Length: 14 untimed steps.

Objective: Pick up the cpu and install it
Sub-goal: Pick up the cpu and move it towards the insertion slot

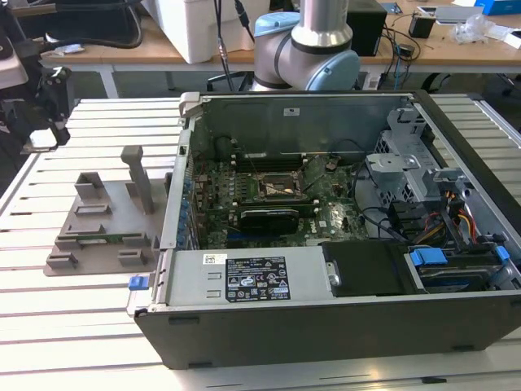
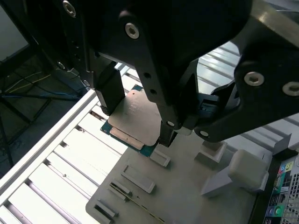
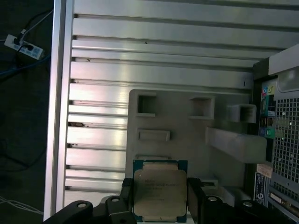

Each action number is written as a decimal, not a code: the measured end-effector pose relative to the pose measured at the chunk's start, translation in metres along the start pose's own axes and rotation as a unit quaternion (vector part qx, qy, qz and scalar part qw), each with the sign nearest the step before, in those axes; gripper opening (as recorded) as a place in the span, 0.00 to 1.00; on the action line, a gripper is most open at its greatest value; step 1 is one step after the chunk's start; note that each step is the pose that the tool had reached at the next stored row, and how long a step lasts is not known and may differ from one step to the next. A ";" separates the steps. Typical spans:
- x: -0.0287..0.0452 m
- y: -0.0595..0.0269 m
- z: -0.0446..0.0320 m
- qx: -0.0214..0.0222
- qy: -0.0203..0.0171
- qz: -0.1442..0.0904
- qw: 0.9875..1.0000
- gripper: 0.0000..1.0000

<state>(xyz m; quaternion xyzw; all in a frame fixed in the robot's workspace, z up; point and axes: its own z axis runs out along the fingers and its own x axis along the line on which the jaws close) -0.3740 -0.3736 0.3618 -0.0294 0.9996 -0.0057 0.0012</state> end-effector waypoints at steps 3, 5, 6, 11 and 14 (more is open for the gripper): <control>0.0000 -0.0001 -0.0119 0.000 0.000 0.000 1.000 0.55; 0.0000 -0.0002 -0.0186 0.000 0.000 0.000 1.000 0.55; 0.0000 -0.0002 -0.0214 0.000 0.000 0.000 1.000 0.55; 0.0000 -0.0004 -0.0341 0.000 0.000 0.000 1.000 0.55; -0.0001 -0.0004 -0.0390 0.000 0.000 0.000 1.000 0.55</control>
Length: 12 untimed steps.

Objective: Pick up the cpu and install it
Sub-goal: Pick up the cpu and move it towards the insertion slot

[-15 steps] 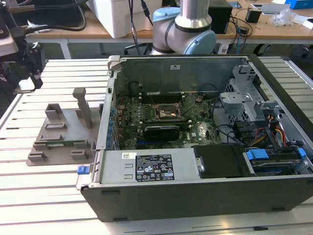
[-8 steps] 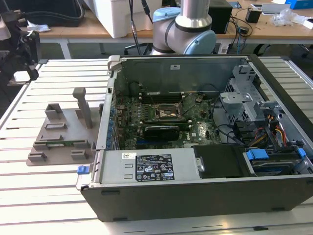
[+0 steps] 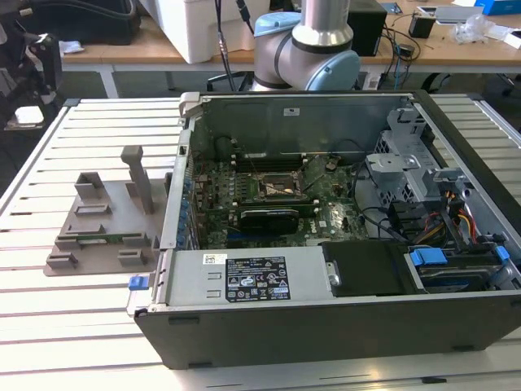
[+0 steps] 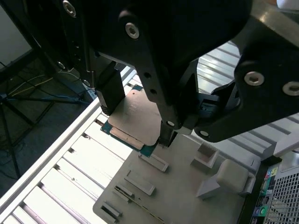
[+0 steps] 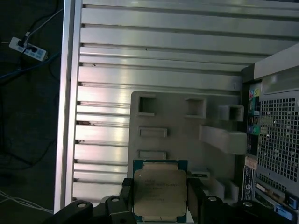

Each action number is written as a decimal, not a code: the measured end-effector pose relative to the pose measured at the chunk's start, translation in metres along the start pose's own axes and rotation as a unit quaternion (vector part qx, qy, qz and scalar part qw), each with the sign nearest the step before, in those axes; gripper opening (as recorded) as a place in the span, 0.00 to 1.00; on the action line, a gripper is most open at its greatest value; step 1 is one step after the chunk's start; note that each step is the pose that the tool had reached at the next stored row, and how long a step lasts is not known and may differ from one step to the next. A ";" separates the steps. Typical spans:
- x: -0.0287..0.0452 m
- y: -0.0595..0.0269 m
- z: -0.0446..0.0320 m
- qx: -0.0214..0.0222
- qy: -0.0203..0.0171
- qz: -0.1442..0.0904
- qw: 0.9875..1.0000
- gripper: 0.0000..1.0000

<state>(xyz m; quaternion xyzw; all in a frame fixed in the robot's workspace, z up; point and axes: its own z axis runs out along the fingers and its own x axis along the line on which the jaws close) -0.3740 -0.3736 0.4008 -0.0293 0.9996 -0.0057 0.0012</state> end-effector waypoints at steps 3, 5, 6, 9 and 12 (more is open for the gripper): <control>-0.0001 -0.0001 -0.0055 -0.008 0.000 0.000 1.000 0.55; 0.0000 0.0000 -0.0055 -0.016 -0.001 0.000 1.000 0.55; 0.0000 0.0000 -0.0055 -0.016 -0.001 0.000 1.000 0.55; -0.0036 -0.0004 -0.0054 -0.016 -0.001 0.000 1.000 0.55; -0.0180 -0.0012 -0.0055 -0.016 0.000 0.000 1.000 0.55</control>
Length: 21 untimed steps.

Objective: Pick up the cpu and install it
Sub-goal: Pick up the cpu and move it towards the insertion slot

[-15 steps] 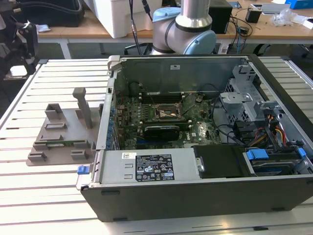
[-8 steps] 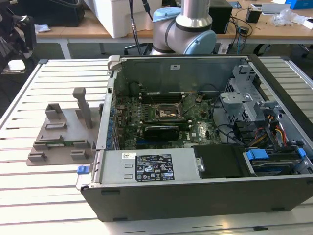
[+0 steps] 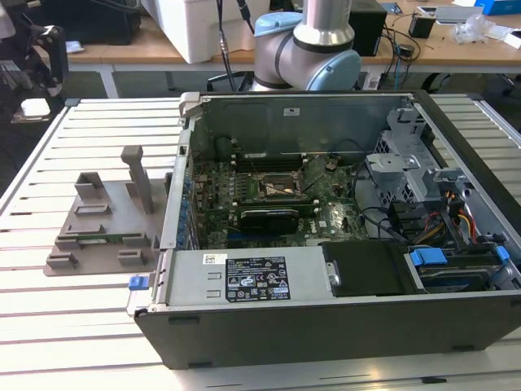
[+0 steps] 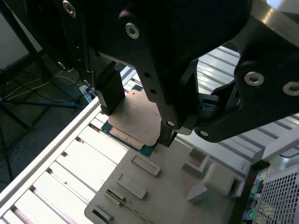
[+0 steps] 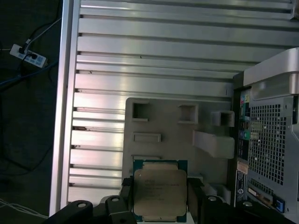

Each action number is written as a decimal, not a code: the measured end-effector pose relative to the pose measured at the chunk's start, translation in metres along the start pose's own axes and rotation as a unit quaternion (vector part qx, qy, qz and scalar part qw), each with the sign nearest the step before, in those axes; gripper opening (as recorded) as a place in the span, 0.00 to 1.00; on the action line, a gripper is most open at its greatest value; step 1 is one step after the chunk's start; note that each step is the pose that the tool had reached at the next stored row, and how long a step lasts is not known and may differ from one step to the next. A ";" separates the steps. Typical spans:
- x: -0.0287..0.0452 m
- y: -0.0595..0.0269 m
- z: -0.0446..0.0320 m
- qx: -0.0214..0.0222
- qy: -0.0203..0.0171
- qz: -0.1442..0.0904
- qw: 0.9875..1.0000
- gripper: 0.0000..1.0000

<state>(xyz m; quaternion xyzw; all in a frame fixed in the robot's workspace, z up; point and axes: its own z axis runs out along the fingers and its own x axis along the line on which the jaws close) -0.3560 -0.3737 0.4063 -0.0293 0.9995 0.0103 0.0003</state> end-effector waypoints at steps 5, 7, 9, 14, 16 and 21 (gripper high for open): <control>-0.0387 -0.0021 0.0005 0.000 0.005 0.000 1.000 0.55; -0.0539 -0.0029 0.0005 0.000 0.005 0.000 1.000 0.55; -0.0625 -0.0033 0.0006 0.000 0.006 0.000 1.000 0.55; -0.0833 -0.0044 0.0006 0.000 0.007 0.000 1.000 0.55; -0.0918 -0.0048 0.0005 0.000 0.007 0.000 1.000 0.55; -0.1154 -0.0054 0.0011 0.000 0.009 0.000 1.000 0.55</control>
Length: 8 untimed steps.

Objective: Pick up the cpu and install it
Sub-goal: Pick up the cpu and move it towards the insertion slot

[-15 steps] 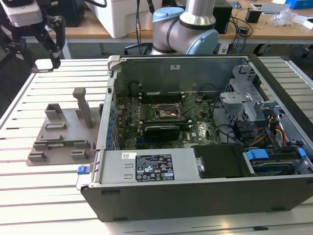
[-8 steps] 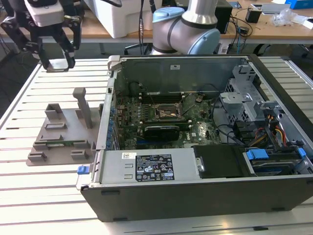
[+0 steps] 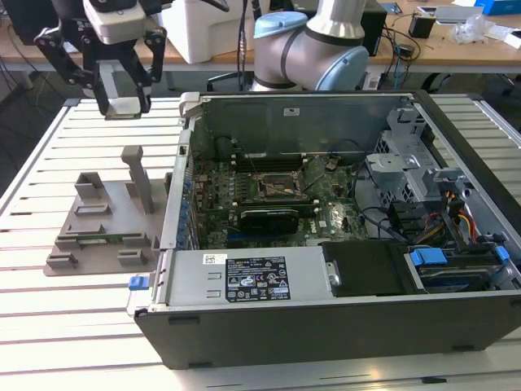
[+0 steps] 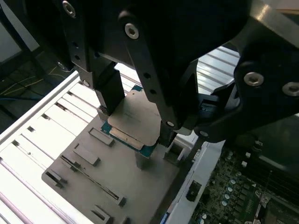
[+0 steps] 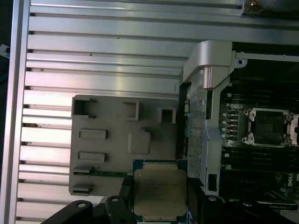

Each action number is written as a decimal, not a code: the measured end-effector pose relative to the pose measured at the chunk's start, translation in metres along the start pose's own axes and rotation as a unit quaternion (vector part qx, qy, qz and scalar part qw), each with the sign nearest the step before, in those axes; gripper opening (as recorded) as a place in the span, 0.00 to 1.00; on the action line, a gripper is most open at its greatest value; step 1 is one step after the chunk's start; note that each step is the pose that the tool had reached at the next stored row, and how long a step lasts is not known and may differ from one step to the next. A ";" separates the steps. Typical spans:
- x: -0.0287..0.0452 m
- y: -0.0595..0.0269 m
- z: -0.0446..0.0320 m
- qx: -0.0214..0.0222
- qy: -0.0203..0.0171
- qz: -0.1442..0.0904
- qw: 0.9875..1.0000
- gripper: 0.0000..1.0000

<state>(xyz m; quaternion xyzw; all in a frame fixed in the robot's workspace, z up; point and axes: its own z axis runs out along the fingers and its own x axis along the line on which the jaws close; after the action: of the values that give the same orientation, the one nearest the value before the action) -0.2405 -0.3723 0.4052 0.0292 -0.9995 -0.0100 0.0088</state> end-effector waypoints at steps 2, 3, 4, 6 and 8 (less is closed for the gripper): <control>-0.0103 -0.0002 0.0019 0.000 0.002 0.000 1.000 0.55; -0.0137 -0.0002 0.0032 0.000 0.002 0.000 1.000 0.55; -0.0160 -0.0003 0.0043 0.000 0.002 0.000 1.000 0.55; -0.0199 -0.0005 0.0057 0.000 0.003 0.000 1.000 0.55; -0.0238 -0.0005 0.0071 0.000 0.003 0.000 1.000 0.55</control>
<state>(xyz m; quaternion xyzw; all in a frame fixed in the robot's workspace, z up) -0.2168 -0.3713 0.3978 0.0292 -0.9995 -0.0097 0.0122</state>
